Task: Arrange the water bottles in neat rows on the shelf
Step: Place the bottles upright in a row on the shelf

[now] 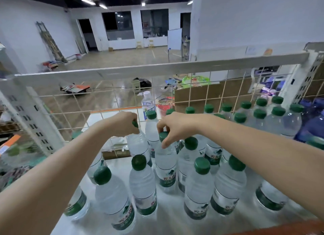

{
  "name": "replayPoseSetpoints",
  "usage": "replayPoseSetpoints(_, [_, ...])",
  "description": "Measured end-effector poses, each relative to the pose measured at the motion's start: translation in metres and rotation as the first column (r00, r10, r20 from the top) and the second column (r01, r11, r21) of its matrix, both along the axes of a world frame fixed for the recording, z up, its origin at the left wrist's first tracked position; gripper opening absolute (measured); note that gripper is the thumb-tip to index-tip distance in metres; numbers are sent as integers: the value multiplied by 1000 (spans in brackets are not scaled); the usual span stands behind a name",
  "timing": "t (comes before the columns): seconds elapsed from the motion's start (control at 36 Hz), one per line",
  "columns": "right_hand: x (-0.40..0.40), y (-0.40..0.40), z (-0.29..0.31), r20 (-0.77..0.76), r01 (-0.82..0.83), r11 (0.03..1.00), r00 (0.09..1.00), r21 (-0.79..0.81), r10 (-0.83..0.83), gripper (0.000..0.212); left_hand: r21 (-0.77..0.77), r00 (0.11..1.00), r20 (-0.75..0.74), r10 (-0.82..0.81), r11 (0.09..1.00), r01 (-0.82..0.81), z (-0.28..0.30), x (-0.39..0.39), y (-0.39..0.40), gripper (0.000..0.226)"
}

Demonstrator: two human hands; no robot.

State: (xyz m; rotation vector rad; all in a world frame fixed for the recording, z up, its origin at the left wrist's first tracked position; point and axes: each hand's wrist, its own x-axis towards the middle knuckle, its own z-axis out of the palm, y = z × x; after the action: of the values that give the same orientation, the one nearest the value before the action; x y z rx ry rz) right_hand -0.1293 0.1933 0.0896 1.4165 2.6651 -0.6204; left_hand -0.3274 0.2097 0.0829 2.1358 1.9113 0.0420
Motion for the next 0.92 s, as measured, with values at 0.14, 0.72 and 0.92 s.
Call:
replayPoseSetpoints(0.14, [0, 4, 2, -13, 7, 1000, 1000, -28, -7, 32, 46, 1000, 9, 2, 999, -3, -5, -2, 12, 18])
replayPoseSetpoints(0.72, [16, 33, 9, 74, 38, 993, 996, 114, -47, 27, 77, 997, -59, 43, 996, -39, -8, 4, 39, 27])
replayPoseSetpoints(0.92, [25, 41, 8, 117, 92, 992, 988, 91, -103, 23, 76, 989, -51, 136, 988, -132, 2, -2, 26, 52])
